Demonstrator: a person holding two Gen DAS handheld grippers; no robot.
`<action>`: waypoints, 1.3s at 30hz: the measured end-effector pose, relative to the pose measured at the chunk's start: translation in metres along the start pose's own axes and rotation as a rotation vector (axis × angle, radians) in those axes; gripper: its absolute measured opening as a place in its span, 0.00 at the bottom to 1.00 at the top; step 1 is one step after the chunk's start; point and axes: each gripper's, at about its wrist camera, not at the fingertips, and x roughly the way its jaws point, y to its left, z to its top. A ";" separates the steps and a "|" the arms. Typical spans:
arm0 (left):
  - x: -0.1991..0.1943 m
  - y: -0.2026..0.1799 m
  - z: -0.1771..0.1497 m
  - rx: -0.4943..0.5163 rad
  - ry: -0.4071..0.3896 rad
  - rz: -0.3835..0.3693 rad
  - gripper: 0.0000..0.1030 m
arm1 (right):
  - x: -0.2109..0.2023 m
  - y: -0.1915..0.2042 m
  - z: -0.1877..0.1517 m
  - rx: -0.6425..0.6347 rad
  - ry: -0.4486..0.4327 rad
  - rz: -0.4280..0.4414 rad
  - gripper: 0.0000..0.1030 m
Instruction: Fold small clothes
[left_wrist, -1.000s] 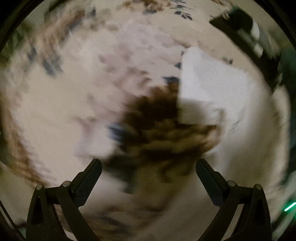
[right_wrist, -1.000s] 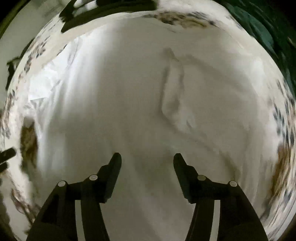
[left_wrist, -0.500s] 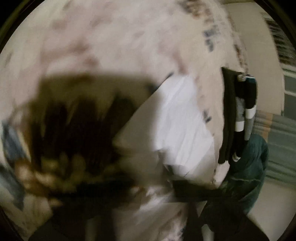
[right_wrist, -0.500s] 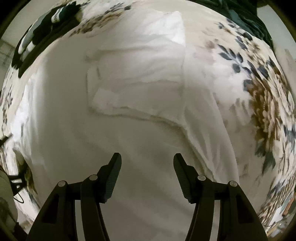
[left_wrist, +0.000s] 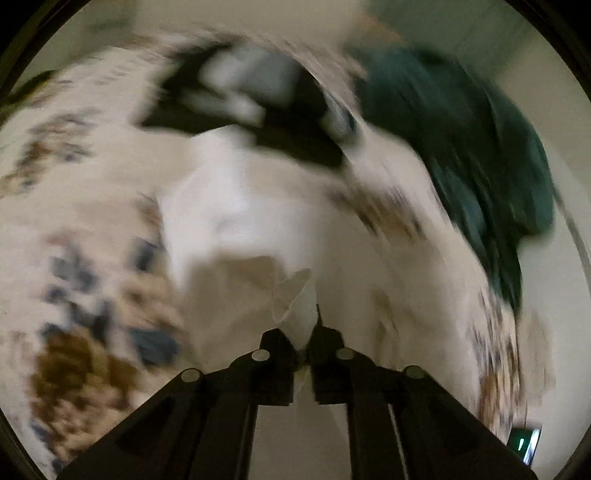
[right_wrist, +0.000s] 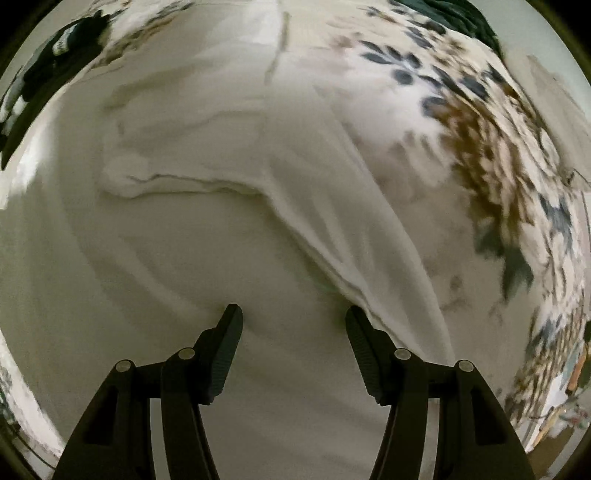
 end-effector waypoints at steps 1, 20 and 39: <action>0.009 -0.005 -0.005 0.003 0.059 -0.031 0.08 | -0.001 -0.007 -0.005 0.009 0.002 0.002 0.59; 0.064 0.028 -0.022 0.223 0.238 0.337 0.97 | -0.032 -0.045 -0.061 0.013 -0.013 0.048 0.59; -0.047 -0.047 -0.041 0.116 0.051 0.385 0.97 | -0.097 -0.084 -0.140 -0.247 -0.089 0.125 0.94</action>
